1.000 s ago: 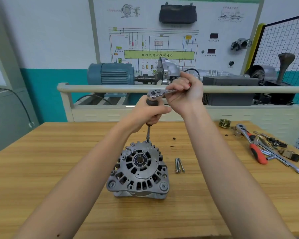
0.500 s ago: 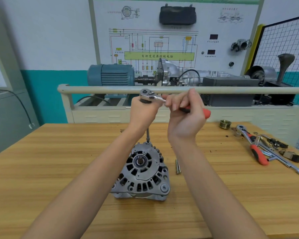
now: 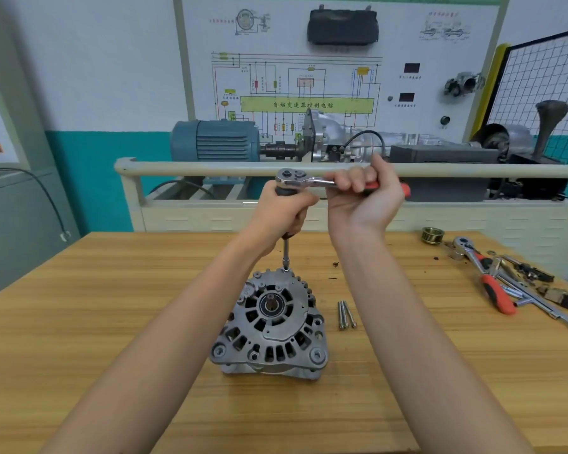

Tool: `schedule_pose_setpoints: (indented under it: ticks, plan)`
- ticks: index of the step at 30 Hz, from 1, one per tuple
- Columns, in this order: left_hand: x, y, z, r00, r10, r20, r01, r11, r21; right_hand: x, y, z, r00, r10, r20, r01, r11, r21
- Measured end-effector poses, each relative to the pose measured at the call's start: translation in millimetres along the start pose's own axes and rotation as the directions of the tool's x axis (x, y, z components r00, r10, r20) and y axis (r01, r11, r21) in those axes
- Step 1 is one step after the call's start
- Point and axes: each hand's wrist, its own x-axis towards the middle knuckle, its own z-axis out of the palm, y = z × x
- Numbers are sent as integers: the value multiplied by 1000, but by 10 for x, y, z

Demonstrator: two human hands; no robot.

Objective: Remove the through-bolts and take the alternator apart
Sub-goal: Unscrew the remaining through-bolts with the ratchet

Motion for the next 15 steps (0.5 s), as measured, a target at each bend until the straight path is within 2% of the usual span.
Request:
schedule_pose_setpoints:
  ticks: [2,4,7,9,12,15]
  plan:
    - [10,-15,57,984,-3,-180,4,1000,7,-216,95,-49,983,-167,81,174,982,-80]
    - [23,-43,120,943,33,-331,-12,998,65,-396,188,-103,925,-309,222,349,922,-171]
    - [31,-52,156,930,55,-363,-7,991,132,-481,237,-126,841,-403,362,500,834,-233]
    - [2,-27,117,963,17,-269,4,997,77,-404,172,-85,880,-354,317,431,875,-220]
    - [-36,22,-15,994,33,-102,-29,999,41,-137,20,-1,981,-88,174,111,986,-125]
    - [-36,60,-141,992,78,98,-87,992,92,149,-91,77,982,178,67,-173,982,-74]
